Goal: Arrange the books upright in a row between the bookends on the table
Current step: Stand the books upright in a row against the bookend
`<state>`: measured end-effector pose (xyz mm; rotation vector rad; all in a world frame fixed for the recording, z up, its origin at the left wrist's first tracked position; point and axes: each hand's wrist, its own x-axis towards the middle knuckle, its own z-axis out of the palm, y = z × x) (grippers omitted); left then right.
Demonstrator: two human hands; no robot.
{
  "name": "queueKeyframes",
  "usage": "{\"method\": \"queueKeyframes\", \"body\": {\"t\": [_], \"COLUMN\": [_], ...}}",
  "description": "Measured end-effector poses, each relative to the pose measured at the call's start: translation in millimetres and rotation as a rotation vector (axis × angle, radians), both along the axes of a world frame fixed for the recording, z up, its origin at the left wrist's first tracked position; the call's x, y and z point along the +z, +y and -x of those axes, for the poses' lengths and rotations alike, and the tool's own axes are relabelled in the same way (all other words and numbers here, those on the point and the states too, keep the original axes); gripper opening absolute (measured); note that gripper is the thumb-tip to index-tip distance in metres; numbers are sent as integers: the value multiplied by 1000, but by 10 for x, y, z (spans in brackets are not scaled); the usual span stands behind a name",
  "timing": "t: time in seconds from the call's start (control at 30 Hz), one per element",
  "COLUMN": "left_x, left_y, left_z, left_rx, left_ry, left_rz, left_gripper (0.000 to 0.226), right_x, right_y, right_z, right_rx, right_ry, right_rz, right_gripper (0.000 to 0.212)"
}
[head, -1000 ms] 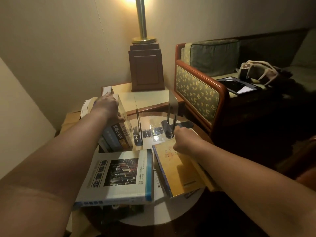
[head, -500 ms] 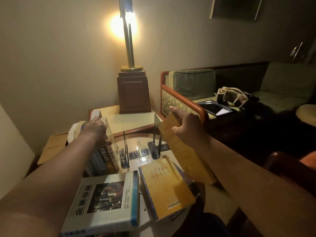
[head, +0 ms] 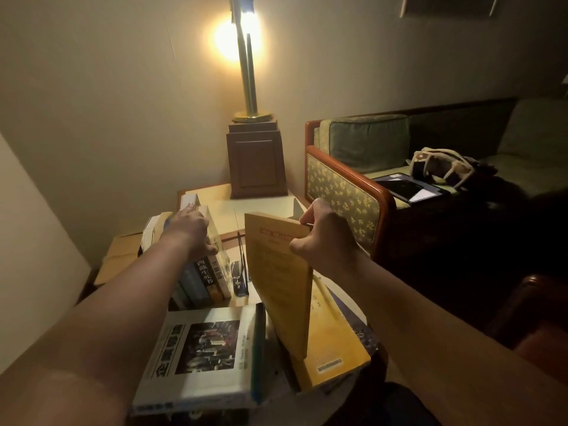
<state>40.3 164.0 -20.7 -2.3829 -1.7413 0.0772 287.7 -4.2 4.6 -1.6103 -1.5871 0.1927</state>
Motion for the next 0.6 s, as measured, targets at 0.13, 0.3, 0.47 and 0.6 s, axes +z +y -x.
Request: {"method": "queueKeyframes", "body": {"t": [0.13,0.3,0.47,0.6], "left_x": [-22,-48,-47,-43], "left_y": [25,37,44,49], "left_z": [12,11,21,26], "left_rx": [1,2,4,18], "left_ry": [-5,-7,-16,-4], "left_rz": [-5,-6,1,16], "left_gripper": [61,61,65,69], "right_x": [266,372,466,704], "right_y": [92,223,330,407], "right_z": [83,221,300,295], "right_rx": [174,326,348,354], "right_ry": [-86,-291,-336,-323], "right_rz": [304,538,435,319], "right_gripper": [61,70,48,54]}}
